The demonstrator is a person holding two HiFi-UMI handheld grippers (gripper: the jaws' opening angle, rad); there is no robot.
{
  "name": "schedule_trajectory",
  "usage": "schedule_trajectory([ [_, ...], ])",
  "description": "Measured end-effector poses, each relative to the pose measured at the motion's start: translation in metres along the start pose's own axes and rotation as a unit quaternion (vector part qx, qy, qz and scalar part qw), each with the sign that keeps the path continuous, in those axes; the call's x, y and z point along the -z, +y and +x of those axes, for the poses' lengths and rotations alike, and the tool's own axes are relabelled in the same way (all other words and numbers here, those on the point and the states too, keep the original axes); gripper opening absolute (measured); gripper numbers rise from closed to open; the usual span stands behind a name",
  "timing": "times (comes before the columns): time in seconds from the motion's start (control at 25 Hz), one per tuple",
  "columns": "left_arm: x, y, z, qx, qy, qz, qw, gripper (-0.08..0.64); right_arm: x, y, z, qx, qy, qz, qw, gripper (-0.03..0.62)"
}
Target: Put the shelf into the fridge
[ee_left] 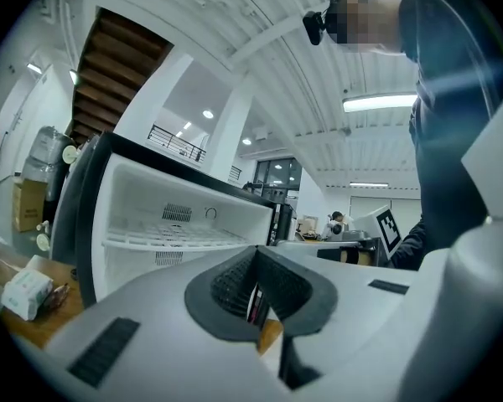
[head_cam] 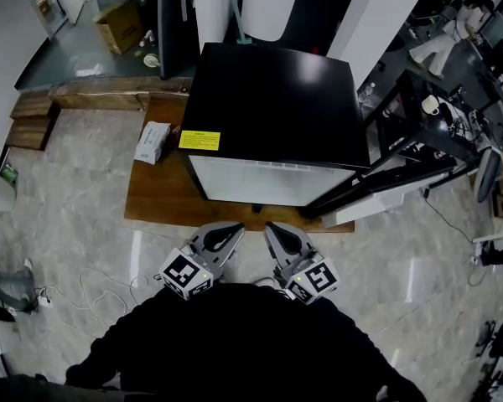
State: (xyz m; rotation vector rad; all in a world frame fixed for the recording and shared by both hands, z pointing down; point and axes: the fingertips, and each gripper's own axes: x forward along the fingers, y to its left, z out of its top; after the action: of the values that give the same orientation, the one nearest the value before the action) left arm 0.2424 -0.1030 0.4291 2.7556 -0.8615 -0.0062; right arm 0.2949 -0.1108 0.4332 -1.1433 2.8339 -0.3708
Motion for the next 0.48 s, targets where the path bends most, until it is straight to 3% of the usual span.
schedule_trajectory([
  [0.48,-0.0018,0.0054,-0.0002,0.006,-0.008,-0.003,0.9999,0.005,-0.0047,0.0109,0.006,-0.011,0.0,-0.017,1.0,0.005],
])
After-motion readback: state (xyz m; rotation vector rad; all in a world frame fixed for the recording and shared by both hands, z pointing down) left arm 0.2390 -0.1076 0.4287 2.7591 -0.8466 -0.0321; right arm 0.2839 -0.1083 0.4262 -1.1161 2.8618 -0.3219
